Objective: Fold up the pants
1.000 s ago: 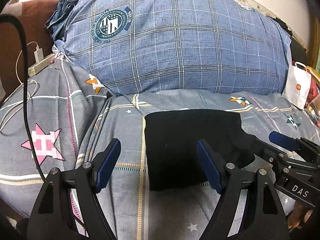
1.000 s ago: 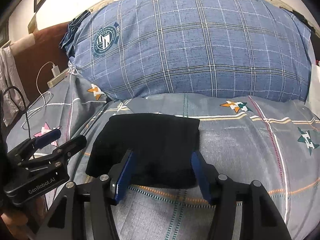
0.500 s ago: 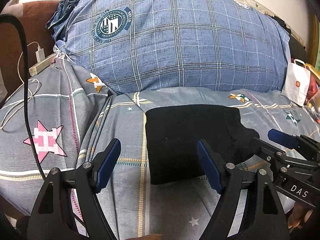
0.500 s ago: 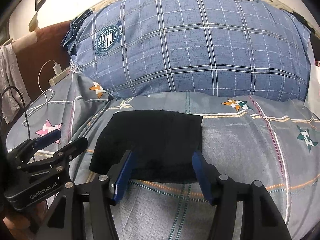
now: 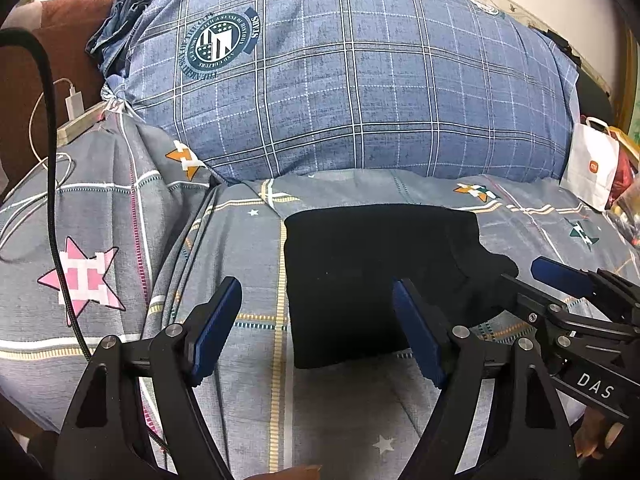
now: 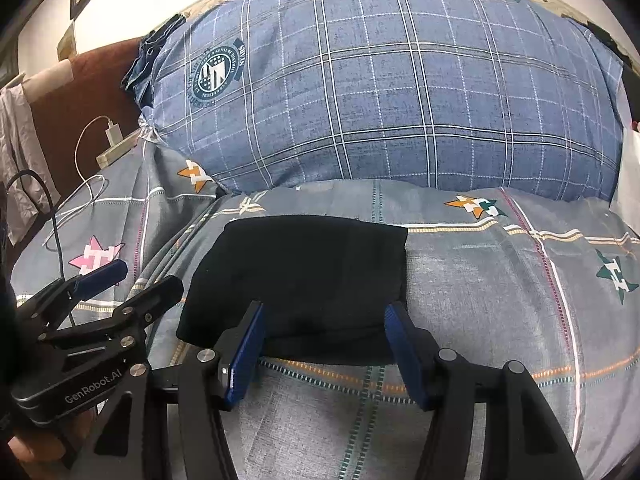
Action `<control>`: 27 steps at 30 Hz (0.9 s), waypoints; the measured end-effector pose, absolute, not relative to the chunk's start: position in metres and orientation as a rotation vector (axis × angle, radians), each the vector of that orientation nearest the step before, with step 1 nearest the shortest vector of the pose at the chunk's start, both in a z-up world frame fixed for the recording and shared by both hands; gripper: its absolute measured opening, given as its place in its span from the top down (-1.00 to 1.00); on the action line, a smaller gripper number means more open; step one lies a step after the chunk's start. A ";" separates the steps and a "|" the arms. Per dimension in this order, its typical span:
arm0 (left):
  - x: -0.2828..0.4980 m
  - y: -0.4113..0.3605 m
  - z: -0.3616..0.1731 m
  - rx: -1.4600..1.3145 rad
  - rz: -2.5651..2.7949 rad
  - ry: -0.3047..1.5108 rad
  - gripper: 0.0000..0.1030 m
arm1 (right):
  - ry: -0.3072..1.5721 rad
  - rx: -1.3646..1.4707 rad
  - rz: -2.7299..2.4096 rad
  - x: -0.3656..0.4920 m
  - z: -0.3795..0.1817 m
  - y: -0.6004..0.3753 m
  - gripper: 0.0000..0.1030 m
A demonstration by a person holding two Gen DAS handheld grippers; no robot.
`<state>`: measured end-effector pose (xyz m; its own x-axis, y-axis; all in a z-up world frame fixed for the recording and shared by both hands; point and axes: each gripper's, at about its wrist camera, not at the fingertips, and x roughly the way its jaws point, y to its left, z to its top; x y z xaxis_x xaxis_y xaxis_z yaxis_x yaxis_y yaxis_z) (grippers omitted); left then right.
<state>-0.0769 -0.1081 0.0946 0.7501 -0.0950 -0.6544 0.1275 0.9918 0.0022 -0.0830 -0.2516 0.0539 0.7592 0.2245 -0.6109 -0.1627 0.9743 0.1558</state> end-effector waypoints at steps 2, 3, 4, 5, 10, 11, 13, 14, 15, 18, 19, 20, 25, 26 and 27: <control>-0.077 -0.108 0.095 0.049 -0.122 0.709 -0.52 | 0.676 0.097 0.211 -0.083 0.054 -0.251 -0.15; -0.077 -0.108 0.095 0.051 -0.121 0.708 -0.52 | 0.677 0.098 0.211 -0.083 0.054 -0.250 -0.15; -0.077 -0.108 0.095 0.051 -0.120 0.707 -0.52 | 0.679 0.098 0.211 -0.082 0.053 -0.250 -0.15; -0.076 -0.108 0.095 0.053 -0.121 0.708 -0.52 | 0.682 0.098 0.211 -0.082 0.053 -0.250 -0.15; -0.075 -0.108 0.093 0.052 -0.123 0.715 -0.52 | 0.686 0.098 0.215 -0.080 0.051 -0.249 -0.15; -0.075 -0.108 0.093 0.052 -0.122 0.716 -0.52 | 0.686 0.098 0.215 -0.080 0.051 -0.249 -0.15; -0.074 -0.108 0.091 0.051 -0.123 0.719 -0.52 | 0.688 0.099 0.216 -0.079 0.051 -0.249 -0.15; -0.074 -0.108 0.091 0.051 -0.122 0.721 -0.52 | 0.689 0.100 0.214 -0.079 0.051 -0.249 -0.15; -0.074 -0.108 0.091 0.051 -0.121 0.721 -0.52 | 0.691 0.100 0.215 -0.079 0.051 -0.249 -0.15; -0.073 -0.107 0.090 0.054 -0.117 0.722 -0.52 | 0.692 0.103 0.215 -0.079 0.050 -0.248 -0.15; -0.073 -0.107 0.090 0.053 -0.117 0.723 -0.52 | 0.693 0.102 0.216 -0.079 0.050 -0.248 -0.15; -0.073 -0.107 0.090 0.051 -0.117 0.724 -0.52 | 0.693 0.102 0.217 -0.079 0.050 -0.248 -0.15; -0.073 -0.107 0.090 0.054 -0.116 0.728 -0.52 | 0.696 0.101 0.219 -0.077 0.049 -0.246 -0.15; -0.073 -0.107 0.090 0.054 -0.117 0.729 -0.52 | 0.696 0.102 0.220 -0.077 0.048 -0.246 -0.15; -0.073 -0.108 0.090 0.055 -0.118 0.730 -0.52 | 0.696 0.103 0.218 -0.078 0.048 -0.245 -0.15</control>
<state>-0.0732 -0.1077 0.0902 0.7392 -0.0882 -0.6677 0.1263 0.9919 0.0088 -0.0780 -0.2454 0.0481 0.7456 0.2332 -0.6242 -0.1648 0.9722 0.1663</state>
